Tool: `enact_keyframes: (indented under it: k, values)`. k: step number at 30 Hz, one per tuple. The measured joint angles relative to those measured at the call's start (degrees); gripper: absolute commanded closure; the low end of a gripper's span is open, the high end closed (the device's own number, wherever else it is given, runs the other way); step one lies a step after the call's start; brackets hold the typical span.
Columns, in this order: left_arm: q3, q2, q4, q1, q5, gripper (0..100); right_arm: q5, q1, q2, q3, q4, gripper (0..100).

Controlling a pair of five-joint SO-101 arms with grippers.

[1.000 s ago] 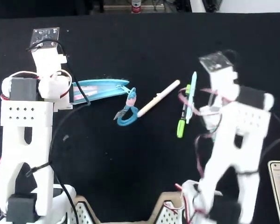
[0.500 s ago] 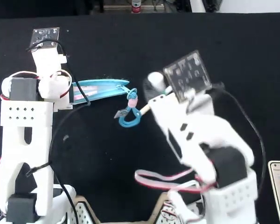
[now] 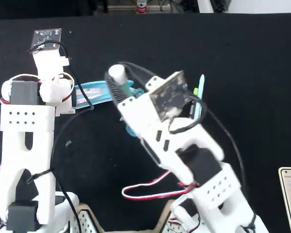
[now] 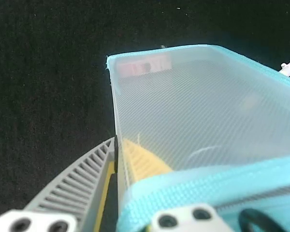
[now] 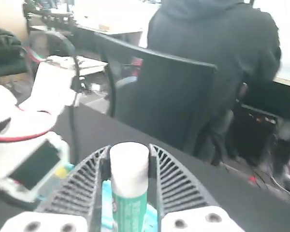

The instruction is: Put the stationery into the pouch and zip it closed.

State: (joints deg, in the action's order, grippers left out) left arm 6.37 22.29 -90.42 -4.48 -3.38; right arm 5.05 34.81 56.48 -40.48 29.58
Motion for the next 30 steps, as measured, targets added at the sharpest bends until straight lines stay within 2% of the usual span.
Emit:
enact_keyframes:
  k: [6,10,15,18,24,30]
  values:
    - [0.0,0.0,0.0,0.0,-0.1,97,-0.1,6.3,0.0,-5.6,-13.7,98.8]
    - [0.0,0.0,0.0,0.0,0.1,97,-0.1,8.4,1.9,-5.9,-17.1,98.8]
    - [0.0,0.0,0.0,0.0,-0.2,97,-0.1,8.6,7.3,-9.1,-19.1,98.8]
    - [0.0,0.0,0.0,0.0,-0.2,97,-0.1,8.6,7.6,-14.8,-25.5,98.8]
    - [0.0,0.0,0.0,0.0,-0.2,97,0.0,8.1,7.6,-27.8,-45.3,98.8]
    - [0.0,0.0,0.0,0.1,-0.2,97,-0.1,5.3,8.1,-31.0,-49.6,98.8]
